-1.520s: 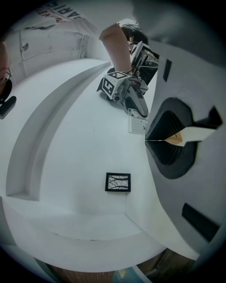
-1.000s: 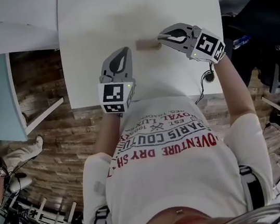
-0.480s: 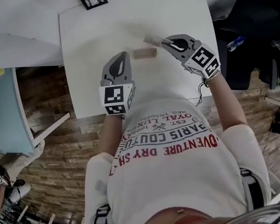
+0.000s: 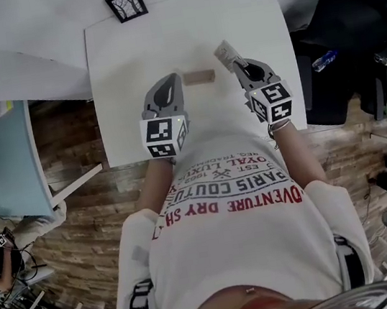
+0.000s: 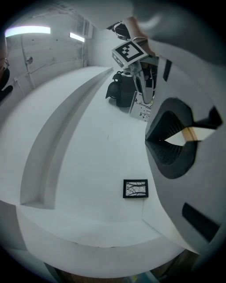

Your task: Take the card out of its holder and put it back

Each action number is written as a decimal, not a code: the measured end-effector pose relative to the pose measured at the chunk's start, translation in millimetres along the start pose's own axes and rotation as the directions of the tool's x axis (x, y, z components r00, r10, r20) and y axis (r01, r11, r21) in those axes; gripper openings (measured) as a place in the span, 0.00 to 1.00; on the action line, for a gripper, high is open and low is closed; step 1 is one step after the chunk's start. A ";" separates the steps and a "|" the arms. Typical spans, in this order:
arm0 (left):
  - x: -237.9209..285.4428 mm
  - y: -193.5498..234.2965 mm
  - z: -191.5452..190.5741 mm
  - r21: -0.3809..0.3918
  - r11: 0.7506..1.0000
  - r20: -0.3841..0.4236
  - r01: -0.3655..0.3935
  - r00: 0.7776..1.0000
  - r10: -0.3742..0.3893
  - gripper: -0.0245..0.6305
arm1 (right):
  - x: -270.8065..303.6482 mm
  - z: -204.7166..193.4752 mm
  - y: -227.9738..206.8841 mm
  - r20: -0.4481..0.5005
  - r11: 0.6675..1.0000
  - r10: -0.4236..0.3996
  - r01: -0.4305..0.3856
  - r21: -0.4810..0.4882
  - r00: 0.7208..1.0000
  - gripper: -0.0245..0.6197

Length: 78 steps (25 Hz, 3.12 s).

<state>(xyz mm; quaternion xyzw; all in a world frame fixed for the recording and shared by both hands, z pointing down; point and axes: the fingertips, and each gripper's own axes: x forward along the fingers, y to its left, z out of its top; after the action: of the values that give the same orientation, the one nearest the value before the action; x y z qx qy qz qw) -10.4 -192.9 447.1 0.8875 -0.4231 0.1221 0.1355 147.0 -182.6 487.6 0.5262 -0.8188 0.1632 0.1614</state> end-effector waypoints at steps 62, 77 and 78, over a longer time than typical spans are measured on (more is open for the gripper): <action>-35.3 14.0 -52.6 -0.121 0.983 -0.088 -0.136 0.988 0.126 0.07 | 48.7 -1.3 76.9 -0.283 0.575 0.676 -0.727 -0.375 0.680 0.09; -31.6 21.0 -59.0 -0.131 0.979 -0.110 -0.155 0.984 0.141 0.07 | 60.2 -22.2 76.1 -0.326 0.548 0.688 -0.759 -0.352 0.649 0.09; -31.3 20.8 -59.8 -0.131 0.979 -0.113 -0.155 0.984 0.141 0.07 | 60.8 -24.7 75.9 -0.328 0.548 0.689 -0.760 -0.348 0.647 0.09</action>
<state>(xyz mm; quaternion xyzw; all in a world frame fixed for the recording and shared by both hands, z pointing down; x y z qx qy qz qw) -52.0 -162.5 495.3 0.8345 -0.4879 0.1476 0.2093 56.0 -191.2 528.9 0.0725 -0.9612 0.0580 0.2599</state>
